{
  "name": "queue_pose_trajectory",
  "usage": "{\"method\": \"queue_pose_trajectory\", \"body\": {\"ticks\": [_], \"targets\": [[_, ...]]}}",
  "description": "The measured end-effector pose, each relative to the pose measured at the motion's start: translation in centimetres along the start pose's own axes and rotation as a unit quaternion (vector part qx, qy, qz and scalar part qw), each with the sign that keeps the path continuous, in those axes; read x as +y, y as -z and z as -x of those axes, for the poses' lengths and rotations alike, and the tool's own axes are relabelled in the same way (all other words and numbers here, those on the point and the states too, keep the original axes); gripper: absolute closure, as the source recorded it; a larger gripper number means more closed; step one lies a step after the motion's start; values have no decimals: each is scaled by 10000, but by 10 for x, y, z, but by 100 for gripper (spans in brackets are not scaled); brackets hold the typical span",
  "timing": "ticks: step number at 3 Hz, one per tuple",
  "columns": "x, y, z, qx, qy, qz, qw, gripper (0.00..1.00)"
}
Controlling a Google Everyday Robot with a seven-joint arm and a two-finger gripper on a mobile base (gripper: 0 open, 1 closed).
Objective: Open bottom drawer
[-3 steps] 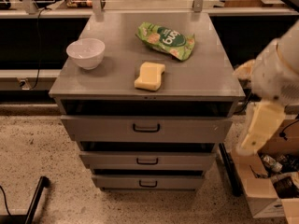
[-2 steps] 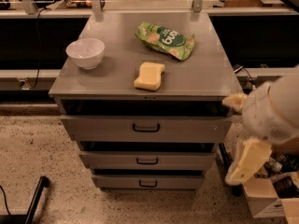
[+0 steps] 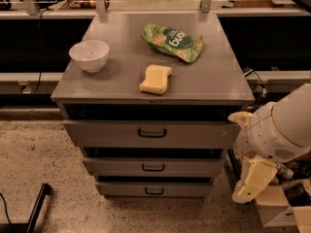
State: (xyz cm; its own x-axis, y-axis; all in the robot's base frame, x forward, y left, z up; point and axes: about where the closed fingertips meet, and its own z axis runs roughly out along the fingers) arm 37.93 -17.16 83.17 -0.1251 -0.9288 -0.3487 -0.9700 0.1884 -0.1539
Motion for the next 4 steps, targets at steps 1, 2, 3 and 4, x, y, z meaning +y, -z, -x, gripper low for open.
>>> {"method": "queue_pose_trajectory", "body": {"ticks": [1, 2, 3, 4], "targets": [[-8, -34, 12, -427, 133, 86, 9990, 0], [-2, -123, 39, -1550, 342, 407, 9865, 0], [-15, -159, 56, -2665, 343, 201, 9630, 0], [-7, -184, 50, -2942, 530, 343, 9536, 0]]}}
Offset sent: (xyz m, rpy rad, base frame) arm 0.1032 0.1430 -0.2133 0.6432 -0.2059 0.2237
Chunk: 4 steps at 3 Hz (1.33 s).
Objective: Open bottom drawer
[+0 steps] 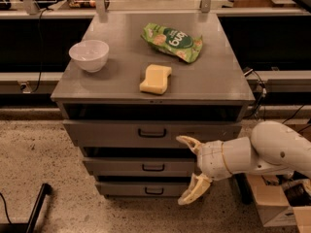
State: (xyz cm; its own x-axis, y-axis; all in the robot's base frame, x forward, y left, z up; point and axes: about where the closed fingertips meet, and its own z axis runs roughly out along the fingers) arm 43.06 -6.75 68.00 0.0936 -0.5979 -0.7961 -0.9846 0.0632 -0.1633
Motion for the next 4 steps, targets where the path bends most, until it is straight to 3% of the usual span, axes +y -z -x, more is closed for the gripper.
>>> {"method": "queue_pose_trajectory", "body": {"ticks": [1, 2, 3, 4], "targets": [[6, -20, -41, -36, -35, 41, 10000, 0], [32, -53, -104, -98, 85, -155, 9998, 0], [44, -72, -150, 185, 375, -456, 9981, 0], [38, -74, -154, 249, 424, -569, 9972, 0]]}}
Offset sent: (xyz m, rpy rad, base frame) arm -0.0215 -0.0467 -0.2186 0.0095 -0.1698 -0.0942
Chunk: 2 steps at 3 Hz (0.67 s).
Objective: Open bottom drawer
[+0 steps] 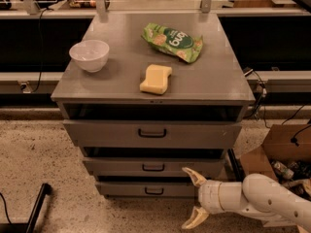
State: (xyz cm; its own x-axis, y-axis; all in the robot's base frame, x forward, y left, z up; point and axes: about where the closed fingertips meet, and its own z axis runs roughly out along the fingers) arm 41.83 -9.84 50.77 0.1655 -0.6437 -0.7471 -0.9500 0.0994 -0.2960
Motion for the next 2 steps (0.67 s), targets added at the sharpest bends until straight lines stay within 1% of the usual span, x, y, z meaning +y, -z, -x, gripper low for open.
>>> {"method": "queue_pose_trajectory", "body": {"ticks": [1, 2], "targets": [[0, -11, -7, 177, -39, 215, 9996, 0], [-6, -34, -44, 551, -30, 375, 9978, 0]]}}
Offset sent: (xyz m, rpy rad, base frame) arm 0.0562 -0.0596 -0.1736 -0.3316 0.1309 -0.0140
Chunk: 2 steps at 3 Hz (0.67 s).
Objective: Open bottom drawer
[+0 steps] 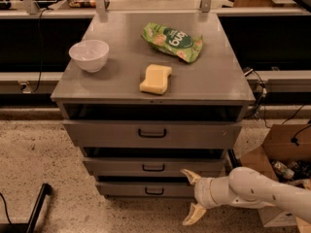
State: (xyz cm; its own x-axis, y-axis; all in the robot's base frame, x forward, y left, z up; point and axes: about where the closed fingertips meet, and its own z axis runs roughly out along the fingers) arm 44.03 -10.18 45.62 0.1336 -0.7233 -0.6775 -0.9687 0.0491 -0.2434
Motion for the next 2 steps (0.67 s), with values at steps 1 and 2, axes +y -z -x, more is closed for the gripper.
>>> {"method": "queue_pose_trajectory", "body": {"ticks": [1, 2], "targets": [[8, -34, -103, 1103, -87, 87, 9938, 0], [16, -37, -155, 1545, -87, 20, 9879, 0]]}}
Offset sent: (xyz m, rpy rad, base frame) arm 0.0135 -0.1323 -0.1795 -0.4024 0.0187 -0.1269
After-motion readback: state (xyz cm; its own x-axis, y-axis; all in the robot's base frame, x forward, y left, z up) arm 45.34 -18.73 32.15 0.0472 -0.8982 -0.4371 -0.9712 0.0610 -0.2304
